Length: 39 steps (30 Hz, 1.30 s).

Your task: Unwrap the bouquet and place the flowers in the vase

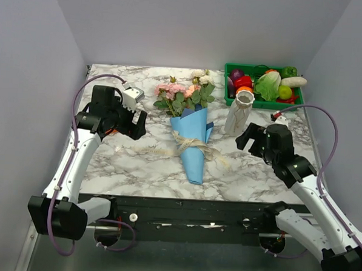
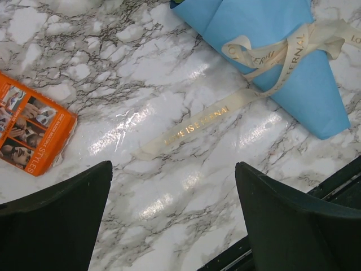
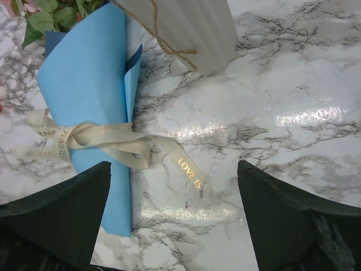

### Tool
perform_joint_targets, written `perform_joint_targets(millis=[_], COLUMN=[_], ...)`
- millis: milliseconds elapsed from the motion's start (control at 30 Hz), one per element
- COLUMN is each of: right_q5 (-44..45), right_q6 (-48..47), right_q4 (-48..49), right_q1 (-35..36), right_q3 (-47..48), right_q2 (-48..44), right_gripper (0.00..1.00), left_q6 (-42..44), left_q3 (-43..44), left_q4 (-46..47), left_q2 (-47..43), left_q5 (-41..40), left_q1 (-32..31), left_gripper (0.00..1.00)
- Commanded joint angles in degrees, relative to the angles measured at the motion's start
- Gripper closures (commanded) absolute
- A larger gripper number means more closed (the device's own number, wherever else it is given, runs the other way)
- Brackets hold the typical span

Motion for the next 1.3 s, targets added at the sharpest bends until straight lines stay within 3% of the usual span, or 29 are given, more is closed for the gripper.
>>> perform_joint_targets(millis=[0, 267, 433, 700, 1000, 1267], right_q5=[-0.68, -7.97, -7.80, -1.92, 2.48, 3.71], right_q6=[-1.42, -3.36, -3.18, -2.22, -1.87, 0.68], right_q4=[0.10, 2.65, 4.84, 7.21, 9.15, 7.30], right_q1=[0.27, 0.35, 3.07, 11.86, 12.39, 12.39], right_q3=[-2.00, -8.50, -11.05, -10.79, -11.06, -11.31], right_q2=[0.55, 0.72, 3.09, 8.19, 10.21, 8.46], right_gripper=[0.00, 0.00, 0.02, 0.07, 0.08, 0.11], left_q6=[1.59, 1.50, 1.86, 5.11, 7.92, 9.94], left_q3=[0.34, -0.36, -1.16, -3.09, -5.99, -6.43], left_q4=[-1.00, 1.02, 3.12, 5.15, 12.17, 18.24], left_q2=[1.52, 4.16, 6.44, 14.43, 22.25, 27.71], left_q5=[1.92, 1.31, -0.01, -1.16, -5.90, -8.19], left_q1=[-2.13, -5.73, -9.33, -12.15, -19.87, -22.34], left_gripper=[0.01, 0.01, 0.01, 0.01, 0.01, 0.01])
